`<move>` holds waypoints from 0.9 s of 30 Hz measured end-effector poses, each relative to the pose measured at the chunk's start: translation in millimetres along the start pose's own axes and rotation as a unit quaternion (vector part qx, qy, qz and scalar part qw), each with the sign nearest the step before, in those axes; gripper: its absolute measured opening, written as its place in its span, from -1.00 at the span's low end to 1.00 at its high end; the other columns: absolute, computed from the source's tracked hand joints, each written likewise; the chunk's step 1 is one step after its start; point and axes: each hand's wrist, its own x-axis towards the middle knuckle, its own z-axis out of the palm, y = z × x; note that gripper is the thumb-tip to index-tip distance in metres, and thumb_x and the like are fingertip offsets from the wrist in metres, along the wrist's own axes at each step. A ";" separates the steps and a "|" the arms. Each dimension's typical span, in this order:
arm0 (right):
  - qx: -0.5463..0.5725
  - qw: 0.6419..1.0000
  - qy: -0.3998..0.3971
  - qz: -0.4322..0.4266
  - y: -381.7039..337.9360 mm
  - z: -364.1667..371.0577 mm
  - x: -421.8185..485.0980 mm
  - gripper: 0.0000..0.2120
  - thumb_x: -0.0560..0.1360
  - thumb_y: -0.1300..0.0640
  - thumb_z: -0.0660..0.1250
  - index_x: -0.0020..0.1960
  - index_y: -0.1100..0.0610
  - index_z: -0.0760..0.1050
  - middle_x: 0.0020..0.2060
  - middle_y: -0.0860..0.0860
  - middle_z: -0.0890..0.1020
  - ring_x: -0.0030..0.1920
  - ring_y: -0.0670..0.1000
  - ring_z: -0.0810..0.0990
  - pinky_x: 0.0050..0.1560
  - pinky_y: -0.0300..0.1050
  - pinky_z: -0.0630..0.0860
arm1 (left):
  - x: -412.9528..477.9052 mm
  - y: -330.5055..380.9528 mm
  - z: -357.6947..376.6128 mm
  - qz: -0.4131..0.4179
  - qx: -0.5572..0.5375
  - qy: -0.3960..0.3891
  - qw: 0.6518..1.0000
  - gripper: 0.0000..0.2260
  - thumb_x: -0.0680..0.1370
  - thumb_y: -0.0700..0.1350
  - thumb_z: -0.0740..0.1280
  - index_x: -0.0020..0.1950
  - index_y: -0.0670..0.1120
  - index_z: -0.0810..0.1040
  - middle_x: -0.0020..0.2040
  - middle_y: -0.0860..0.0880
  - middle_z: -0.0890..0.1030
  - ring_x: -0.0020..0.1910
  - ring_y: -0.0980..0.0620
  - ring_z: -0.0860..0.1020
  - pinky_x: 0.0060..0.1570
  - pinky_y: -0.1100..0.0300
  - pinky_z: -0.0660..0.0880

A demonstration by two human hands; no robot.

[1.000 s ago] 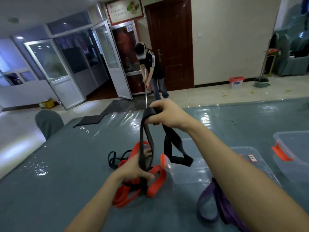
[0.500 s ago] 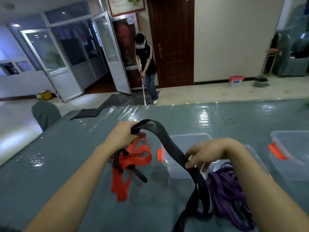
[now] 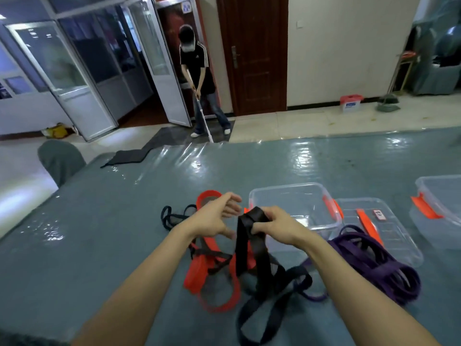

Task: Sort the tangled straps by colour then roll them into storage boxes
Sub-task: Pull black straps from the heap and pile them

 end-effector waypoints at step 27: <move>-0.104 0.969 0.178 0.136 51.9 -15.5 17.1 -0.47 0.52 -0.23 0.51 -0.12 0.28 0.58 -0.36 0.05 0.56 -0.30 0.06 0.55 -0.21 -0.03 0.45 | -29.3 -134.4 49.4 -0.061 0.088 0.094 0.990 -0.94 0.51 -0.07 0.45 -0.07 -0.04 0.69 -0.15 0.00 0.70 -0.13 0.06 0.66 -0.05 0.05 0.56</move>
